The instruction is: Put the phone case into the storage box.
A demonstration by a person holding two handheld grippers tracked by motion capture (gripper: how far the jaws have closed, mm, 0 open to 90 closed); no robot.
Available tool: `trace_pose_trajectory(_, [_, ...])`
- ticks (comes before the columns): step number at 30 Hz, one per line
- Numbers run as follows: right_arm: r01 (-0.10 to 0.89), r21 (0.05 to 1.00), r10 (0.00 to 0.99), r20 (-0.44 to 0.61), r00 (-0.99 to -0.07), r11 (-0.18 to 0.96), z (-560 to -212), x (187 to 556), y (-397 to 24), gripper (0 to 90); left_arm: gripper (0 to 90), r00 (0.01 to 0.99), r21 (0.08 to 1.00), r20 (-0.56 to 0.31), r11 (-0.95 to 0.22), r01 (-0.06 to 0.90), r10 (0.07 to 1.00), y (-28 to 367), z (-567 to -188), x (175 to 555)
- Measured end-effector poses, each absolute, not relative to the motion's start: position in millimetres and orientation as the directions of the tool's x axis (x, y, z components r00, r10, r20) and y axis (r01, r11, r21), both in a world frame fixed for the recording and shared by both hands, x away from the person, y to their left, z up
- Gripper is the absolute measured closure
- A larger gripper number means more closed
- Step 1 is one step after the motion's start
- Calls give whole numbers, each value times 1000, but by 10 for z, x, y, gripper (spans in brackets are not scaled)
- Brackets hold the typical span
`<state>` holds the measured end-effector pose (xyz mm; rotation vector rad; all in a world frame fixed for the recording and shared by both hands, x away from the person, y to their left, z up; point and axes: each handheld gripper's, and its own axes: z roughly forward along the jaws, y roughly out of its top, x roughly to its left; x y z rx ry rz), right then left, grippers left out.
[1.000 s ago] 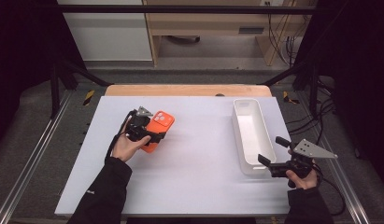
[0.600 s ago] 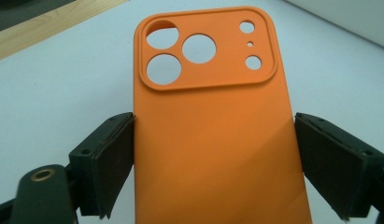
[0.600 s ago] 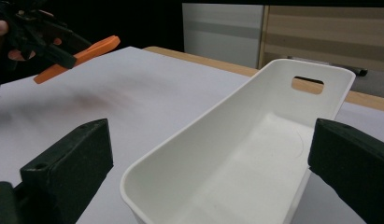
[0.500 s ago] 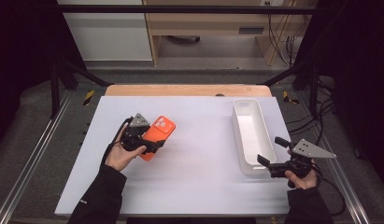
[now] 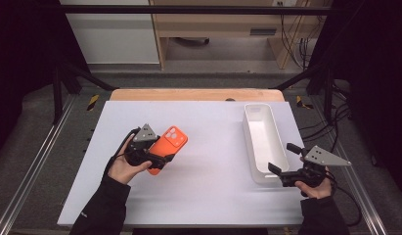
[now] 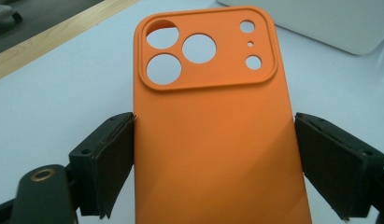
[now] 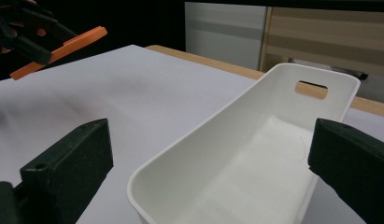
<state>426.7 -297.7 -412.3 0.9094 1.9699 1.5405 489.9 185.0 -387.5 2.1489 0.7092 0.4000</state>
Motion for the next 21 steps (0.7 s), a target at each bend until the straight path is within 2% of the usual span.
trace_pose_trajectory(21, [180, 951, 659, -32, -751, 252, -4034, 4233, -2685, 8, 141, 867, 760, 62, -586, 280, 495, 1621, -3895, 4773])
